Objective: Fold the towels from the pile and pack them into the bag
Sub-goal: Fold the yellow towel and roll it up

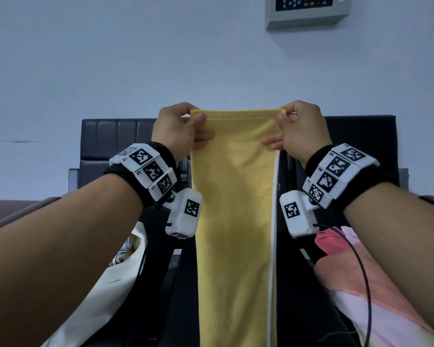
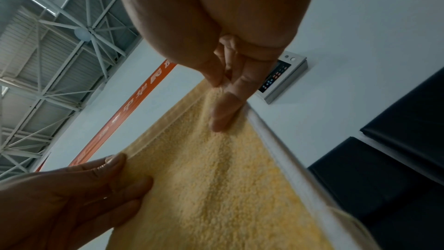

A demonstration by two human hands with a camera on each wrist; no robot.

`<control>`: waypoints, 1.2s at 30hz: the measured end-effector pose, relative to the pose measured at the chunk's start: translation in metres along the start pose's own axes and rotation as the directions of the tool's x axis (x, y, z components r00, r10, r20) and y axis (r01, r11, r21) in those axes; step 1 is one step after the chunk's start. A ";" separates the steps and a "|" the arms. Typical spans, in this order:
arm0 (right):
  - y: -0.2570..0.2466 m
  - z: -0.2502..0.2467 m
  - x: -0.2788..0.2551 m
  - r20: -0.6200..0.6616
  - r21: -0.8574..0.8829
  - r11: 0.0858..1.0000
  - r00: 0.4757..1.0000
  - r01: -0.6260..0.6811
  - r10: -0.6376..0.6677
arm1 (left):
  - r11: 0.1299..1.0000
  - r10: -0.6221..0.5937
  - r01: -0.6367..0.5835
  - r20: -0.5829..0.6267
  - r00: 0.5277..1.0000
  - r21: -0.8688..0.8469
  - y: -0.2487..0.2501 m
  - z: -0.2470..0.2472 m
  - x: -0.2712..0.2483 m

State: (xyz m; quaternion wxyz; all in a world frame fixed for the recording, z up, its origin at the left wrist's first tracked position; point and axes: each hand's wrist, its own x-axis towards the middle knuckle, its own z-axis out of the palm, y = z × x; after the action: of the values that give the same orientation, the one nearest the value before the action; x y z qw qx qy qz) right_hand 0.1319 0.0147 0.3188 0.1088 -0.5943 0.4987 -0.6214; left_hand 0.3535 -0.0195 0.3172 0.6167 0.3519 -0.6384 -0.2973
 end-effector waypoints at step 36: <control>0.285 0.137 0.153 0.082 -0.080 0.983 0.981 -0.167 0.174 | 0.976 -0.215 0.211 0.059 0.975 0.060 -0.285 0.072 0.149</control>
State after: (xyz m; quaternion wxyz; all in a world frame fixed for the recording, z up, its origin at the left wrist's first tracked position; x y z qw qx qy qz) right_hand 0.0767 -0.3001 0.1738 0.1622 -0.5800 0.5647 -0.5643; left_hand 0.3066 -0.3091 0.1675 0.5503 0.4247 -0.6245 -0.3560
